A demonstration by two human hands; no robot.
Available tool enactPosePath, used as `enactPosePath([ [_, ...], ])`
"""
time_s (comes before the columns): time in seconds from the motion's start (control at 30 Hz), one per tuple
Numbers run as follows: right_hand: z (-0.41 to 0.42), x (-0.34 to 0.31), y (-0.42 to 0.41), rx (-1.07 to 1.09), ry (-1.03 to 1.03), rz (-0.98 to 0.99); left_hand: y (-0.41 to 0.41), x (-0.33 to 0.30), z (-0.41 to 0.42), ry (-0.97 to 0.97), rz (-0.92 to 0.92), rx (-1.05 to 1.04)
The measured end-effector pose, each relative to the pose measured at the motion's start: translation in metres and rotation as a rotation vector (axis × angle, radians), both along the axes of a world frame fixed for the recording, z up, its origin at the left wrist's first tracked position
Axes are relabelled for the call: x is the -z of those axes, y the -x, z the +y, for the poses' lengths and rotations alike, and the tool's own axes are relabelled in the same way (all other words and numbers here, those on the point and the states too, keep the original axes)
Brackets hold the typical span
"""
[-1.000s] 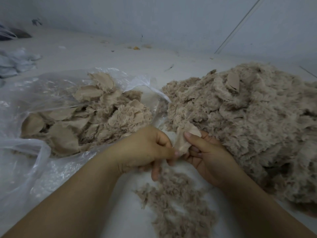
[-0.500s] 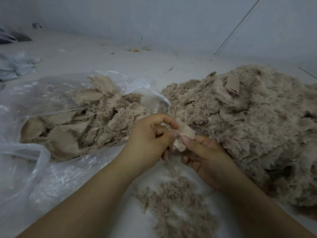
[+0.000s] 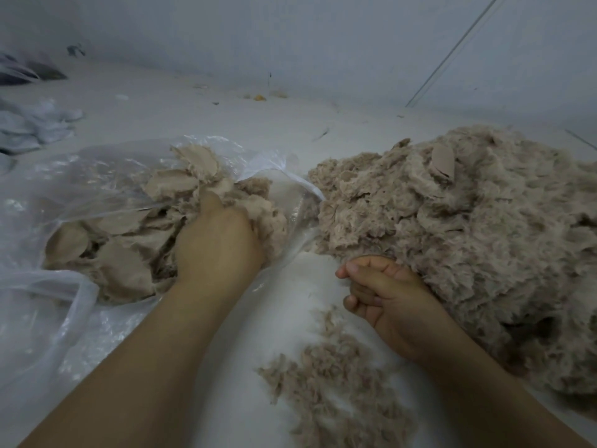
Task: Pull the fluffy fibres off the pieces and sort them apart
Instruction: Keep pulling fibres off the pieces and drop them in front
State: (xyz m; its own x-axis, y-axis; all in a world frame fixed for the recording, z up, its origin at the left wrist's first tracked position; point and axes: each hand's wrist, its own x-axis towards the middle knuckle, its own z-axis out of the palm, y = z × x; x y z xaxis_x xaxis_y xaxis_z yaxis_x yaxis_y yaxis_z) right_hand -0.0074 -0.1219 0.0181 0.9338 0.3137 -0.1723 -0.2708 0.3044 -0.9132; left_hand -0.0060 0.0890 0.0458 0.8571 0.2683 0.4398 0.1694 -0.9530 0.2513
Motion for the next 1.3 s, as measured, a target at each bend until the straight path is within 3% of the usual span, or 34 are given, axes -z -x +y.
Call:
enactPosePath([
  [0.1,0.000,-0.001,0.001,0.000,-0.009,0.001,-0.001,-0.005,-0.004,-0.129,-0.246,0.131],
  [0.17,0.000,-0.001,0.001,0.002,-0.019,0.005,-0.004,0.001,-0.005,-0.153,-0.111,0.191],
  [0.23,0.001,-0.002,0.001,-0.003,-0.009,0.001,-0.008,0.011,-0.003,-0.143,0.110,0.140],
  [0.3,0.001,-0.003,0.002,-0.009,0.001,-0.004,-0.009,0.012,0.001,-0.148,0.219,0.071],
  [0.5,0.001,-0.004,0.003,-0.017,0.003,-0.016,0.000,0.007,-0.009,-0.158,0.098,0.112],
  [0.7,0.001,-0.002,0.001,-0.017,-0.011,-0.018,0.002,0.007,-0.024,-0.188,-0.120,0.400],
  [0.87,0.001,0.001,0.000,0.004,-0.039,-0.004,-0.009,0.016,-0.005,-0.235,0.157,0.185],
  [0.97,0.001,0.002,0.000,0.004,-0.044,-0.006,-0.009,0.016,0.000,-0.198,0.142,0.162],
  [1.13,0.001,0.002,-0.001,0.008,-0.068,-0.007,0.001,0.010,-0.028,-0.063,-0.140,0.447],
  [1.23,0.001,0.001,-0.001,0.020,-0.135,-0.005,0.002,0.009,-0.056,0.186,-0.093,0.543],
  [1.3,0.001,0.001,-0.002,0.023,-0.161,0.006,-0.006,0.009,-0.069,0.219,-0.021,0.521],
])
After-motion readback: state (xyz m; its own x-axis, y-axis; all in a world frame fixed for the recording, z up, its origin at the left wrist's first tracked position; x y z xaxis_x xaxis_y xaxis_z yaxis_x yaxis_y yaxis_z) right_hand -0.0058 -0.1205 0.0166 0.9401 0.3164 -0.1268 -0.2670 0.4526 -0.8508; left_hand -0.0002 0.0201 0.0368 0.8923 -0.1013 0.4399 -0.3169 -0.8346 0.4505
